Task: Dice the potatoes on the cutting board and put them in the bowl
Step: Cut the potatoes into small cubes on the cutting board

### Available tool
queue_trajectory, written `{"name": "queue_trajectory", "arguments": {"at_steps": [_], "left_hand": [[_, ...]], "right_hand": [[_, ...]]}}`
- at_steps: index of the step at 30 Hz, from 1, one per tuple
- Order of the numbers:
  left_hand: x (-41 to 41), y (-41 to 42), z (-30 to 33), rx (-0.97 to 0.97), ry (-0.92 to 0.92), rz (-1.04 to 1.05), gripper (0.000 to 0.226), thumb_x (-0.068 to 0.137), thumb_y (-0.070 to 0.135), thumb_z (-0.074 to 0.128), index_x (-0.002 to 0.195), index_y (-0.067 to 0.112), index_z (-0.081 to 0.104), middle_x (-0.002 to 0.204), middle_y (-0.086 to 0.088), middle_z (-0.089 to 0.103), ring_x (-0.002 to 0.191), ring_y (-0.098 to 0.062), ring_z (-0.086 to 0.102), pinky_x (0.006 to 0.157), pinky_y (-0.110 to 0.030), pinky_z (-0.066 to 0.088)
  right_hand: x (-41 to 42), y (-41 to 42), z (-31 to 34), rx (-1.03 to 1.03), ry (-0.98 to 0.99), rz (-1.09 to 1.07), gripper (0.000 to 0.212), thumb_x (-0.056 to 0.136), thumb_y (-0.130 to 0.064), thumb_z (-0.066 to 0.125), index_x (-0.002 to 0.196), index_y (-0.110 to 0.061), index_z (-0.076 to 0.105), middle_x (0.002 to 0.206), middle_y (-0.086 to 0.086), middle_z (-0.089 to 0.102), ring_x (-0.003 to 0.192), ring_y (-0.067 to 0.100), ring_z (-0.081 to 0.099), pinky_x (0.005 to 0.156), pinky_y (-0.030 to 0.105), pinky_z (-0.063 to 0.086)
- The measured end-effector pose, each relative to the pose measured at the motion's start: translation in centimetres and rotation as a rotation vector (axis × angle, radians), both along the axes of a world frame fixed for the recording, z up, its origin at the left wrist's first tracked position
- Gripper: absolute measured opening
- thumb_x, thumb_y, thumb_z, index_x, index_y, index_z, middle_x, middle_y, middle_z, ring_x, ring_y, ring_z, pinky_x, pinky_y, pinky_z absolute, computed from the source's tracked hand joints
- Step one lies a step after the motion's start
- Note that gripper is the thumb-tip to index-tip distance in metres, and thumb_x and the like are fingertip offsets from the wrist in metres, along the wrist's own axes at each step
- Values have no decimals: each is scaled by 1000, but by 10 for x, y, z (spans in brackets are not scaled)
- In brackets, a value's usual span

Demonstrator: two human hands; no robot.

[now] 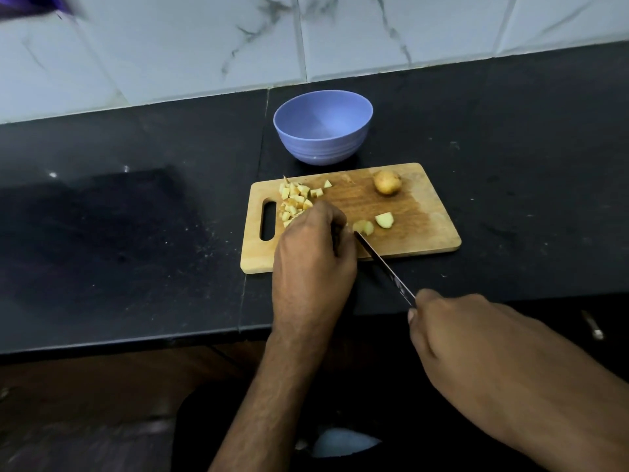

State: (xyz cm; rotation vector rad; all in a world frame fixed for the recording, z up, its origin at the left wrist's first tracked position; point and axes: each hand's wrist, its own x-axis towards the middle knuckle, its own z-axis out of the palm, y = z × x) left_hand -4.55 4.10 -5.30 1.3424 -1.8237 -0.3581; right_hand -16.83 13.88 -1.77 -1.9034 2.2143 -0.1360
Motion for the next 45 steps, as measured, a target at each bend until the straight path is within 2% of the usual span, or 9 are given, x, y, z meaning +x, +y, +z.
{"name": "queue_trajectory", "arguments": {"at_steps": [4, 7, 11, 13, 19, 26, 32, 41, 45], "left_hand": [[0, 0, -1, 5, -6, 7, 6, 90, 16, 66, 94, 21, 65, 87, 12, 63, 82, -7, 59, 72, -34, 54], [0, 0, -2, 6, -72, 0, 15, 92, 17, 65, 104, 21, 75, 97, 9, 61, 94, -9, 58, 83, -35, 54], [-1, 1, -2, 21, -146, -24, 30, 95, 20, 61, 123, 16, 71, 104, 3, 57, 101, -14, 55, 90, -39, 52], [1, 4, -3, 31, -122, -28, 37, 93, 21, 63, 129, 15, 66, 108, 3, 56, 101, -13, 56, 89, -37, 53], [6, 4, -4, 79, 2, 3, 18, 90, 19, 73, 108, 23, 73, 100, 14, 60, 88, 2, 58, 75, -7, 47], [7, 7, -4, 59, 172, 72, 10, 84, 20, 81, 93, 24, 79, 88, 15, 71, 84, 3, 64, 75, -11, 51], [6, 6, -4, 31, 102, 70, 17, 89, 16, 76, 105, 23, 79, 95, 14, 71, 89, 4, 63, 78, -2, 44], [5, 6, -5, 62, 131, 79, 16, 90, 10, 73, 102, 21, 78, 97, 13, 73, 91, -1, 66, 82, -23, 56], [5, 6, -5, 53, 108, 77, 17, 90, 8, 72, 100, 20, 77, 96, 12, 73, 91, -4, 66, 82, -27, 57]], "right_hand": [[-6, 7, 2, 28, -3, 3, 34, 103, -39, 23, 71, -27, 26, 65, -6, 44, 56, 7, 42, 58, 27, 39], [-11, 9, 8, 8, -10, 20, 30, 103, -45, 20, 83, -30, 36, 71, -8, 50, 57, 6, 45, 50, 22, 33], [-10, 5, 12, -22, -22, 23, 30, 103, -47, 21, 86, -31, 39, 75, -8, 52, 66, 9, 52, 56, 25, 40], [-10, 2, 13, -32, -41, 20, 30, 103, -47, 22, 84, -31, 39, 75, -7, 52, 64, 7, 50, 53, 24, 37], [-11, 2, 10, -52, -68, 48, 29, 103, -48, 21, 85, -33, 37, 73, -9, 52, 61, 4, 51, 51, 19, 35], [-11, 1, 7, -66, -66, 61, 29, 102, -49, 20, 85, -34, 37, 70, -8, 52, 56, 4, 50, 49, 17, 31], [-8, -1, 8, -38, -48, 67, 29, 102, -49, 20, 85, -33, 37, 71, -7, 51, 58, 4, 49, 49, 19, 31], [-6, -9, 13, -3, -23, 98, 36, 102, -48, 20, 74, -30, 32, 70, -8, 51, 59, 4, 49, 49, 21, 32], [-7, -14, -6, -13, -11, 106, 35, 89, -48, 9, 72, -30, 34, 61, -6, 45, 53, 6, 43, 58, 29, 41]]}}
